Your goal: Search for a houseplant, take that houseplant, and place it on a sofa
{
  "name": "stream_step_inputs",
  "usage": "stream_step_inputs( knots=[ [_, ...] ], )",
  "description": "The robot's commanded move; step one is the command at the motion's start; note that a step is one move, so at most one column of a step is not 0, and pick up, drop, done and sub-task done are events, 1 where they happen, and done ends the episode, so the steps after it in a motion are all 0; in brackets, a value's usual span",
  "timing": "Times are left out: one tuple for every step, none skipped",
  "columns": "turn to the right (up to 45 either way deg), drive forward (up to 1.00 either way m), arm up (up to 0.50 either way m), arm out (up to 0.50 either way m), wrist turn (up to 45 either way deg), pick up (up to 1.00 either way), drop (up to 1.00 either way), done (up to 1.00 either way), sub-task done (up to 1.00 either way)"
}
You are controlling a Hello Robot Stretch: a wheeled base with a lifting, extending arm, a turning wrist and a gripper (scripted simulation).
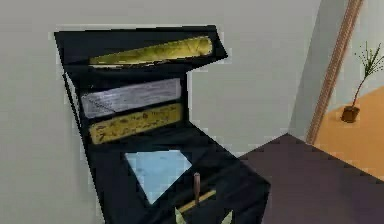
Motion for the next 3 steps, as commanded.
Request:
stream_step_inputs(
  knots=[
    [45.0, 0.0, 0.0, 0.0, 0.0, 0.0, 0.0, 0.0, 0.0],
    [18.0, 0.0, 0.0, 0.0, 0.0, 0.0, 0.0, 0.0, 0.0],
    [0.0, 0.9, 0.0, 0.0, 0.0, 0.0, 0.0, 0.0, 0.0]
  ],
)
